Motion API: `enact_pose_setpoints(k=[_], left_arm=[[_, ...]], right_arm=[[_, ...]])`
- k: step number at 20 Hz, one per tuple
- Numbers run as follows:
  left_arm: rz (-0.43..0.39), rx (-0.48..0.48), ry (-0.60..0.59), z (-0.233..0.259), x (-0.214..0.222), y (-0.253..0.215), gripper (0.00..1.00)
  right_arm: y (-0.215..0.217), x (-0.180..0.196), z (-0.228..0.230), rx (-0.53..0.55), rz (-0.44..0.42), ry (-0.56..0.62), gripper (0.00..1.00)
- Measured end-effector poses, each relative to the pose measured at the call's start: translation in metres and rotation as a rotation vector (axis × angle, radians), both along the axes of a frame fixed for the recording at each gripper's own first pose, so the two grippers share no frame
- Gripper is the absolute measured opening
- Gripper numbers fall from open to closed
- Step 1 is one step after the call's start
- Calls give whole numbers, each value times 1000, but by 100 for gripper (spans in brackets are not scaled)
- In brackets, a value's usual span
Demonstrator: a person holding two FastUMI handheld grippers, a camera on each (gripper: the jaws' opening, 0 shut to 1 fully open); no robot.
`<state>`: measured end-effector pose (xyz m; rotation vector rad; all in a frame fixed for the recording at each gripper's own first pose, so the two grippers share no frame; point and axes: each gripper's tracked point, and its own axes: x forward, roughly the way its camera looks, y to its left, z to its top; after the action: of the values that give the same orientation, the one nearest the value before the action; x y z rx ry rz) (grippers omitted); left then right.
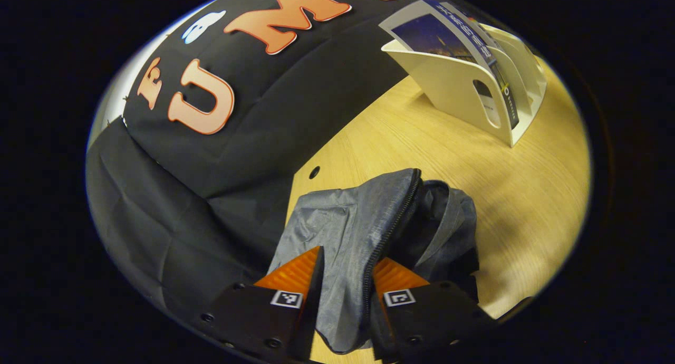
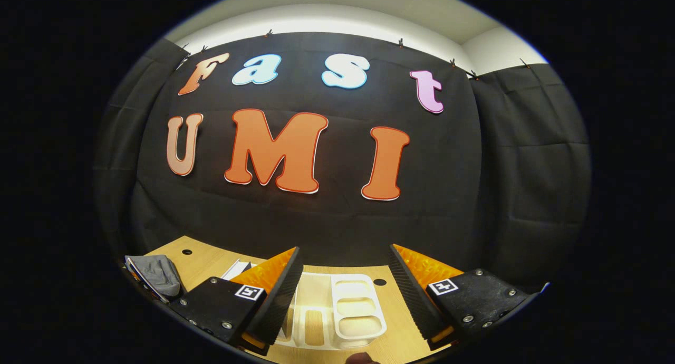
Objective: Open the schoolbag, grab two books from the bookshelf and put them into the schoolbag.
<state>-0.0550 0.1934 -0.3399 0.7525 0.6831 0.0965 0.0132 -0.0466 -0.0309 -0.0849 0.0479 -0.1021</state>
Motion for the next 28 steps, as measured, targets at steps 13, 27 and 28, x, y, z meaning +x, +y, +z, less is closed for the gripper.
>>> enact_pose_setpoints(k=[13, 27, 28], left_arm=[[-117, -497, 59, 66, 23, 24, 8], [-224, -953, 133, 159, 72, 55, 7], [-222, -978, 134, 163, 75, 58, 7]], right_arm=[[87, 9, 37, -23, -58, 1, 97], [162, 32, 20, -12, -25, 277, 98], [166, 33, 13, -3, -14, 311, 98]])
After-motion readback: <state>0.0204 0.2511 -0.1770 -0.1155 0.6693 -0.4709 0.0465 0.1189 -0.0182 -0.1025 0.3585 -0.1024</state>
